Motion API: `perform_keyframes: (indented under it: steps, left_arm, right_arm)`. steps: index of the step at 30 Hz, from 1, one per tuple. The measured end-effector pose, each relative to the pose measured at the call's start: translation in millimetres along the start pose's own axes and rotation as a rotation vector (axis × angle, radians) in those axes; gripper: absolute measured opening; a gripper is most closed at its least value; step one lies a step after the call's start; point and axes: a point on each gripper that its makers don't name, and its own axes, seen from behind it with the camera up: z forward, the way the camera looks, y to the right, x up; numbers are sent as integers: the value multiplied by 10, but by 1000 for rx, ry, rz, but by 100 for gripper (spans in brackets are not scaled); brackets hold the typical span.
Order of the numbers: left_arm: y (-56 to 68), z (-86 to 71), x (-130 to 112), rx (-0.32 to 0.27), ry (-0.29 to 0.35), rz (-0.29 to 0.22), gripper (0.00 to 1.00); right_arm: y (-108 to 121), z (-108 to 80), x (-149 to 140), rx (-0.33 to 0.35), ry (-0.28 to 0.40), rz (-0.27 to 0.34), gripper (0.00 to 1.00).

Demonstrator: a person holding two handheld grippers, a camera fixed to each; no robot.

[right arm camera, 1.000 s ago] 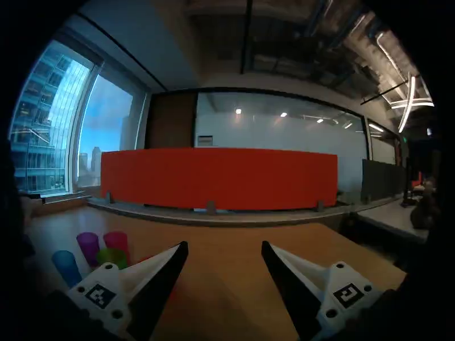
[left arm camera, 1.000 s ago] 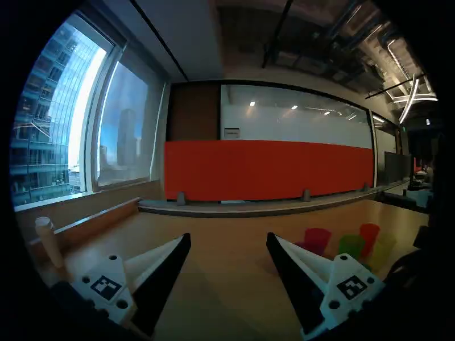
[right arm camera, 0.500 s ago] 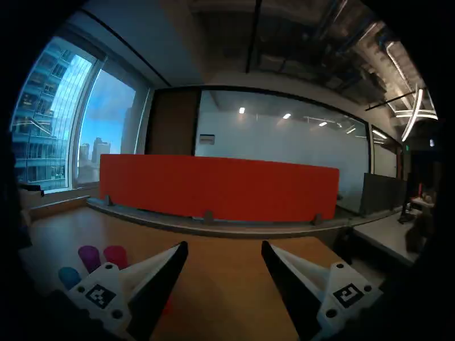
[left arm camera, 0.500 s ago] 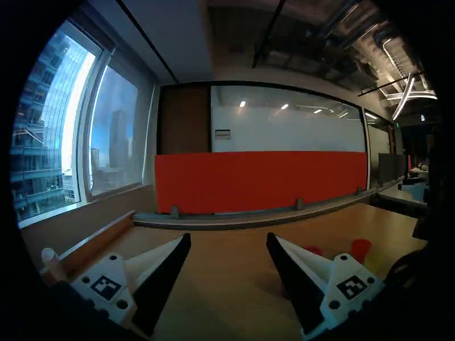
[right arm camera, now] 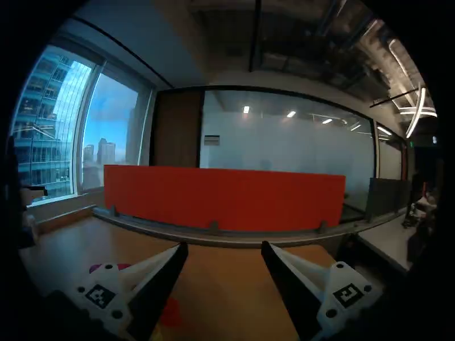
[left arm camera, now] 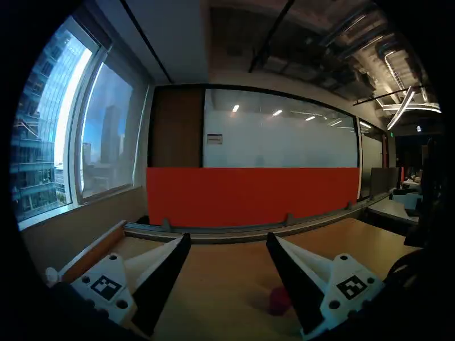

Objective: Pour water

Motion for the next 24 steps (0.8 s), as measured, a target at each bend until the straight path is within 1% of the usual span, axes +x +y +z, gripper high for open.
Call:
perform_keyframes:
  steps: [3,8,12,15,18,24]
  left_arm:
    - [-10,9,106,-2,-4,11,99]
    - [27,33,258,-29,-3,12,99]
    - [75,47,294,-62,-10,0,99]
    - [126,68,294,-93,-17,-7,99]
    - [205,76,297,-134,-22,-4,99]
    - [425,30,335,-238,-18,31,99]
  right_arm:
    - [-39,6,96,9,-4,4,100]
    - [-88,26,211,26,-1,15,100]
    - [-129,48,228,53,-5,26,100]
    - [-176,58,248,88,-6,40,100]
    - [-234,55,273,132,-7,52,100]
    - [-384,5,292,241,-14,55,100]
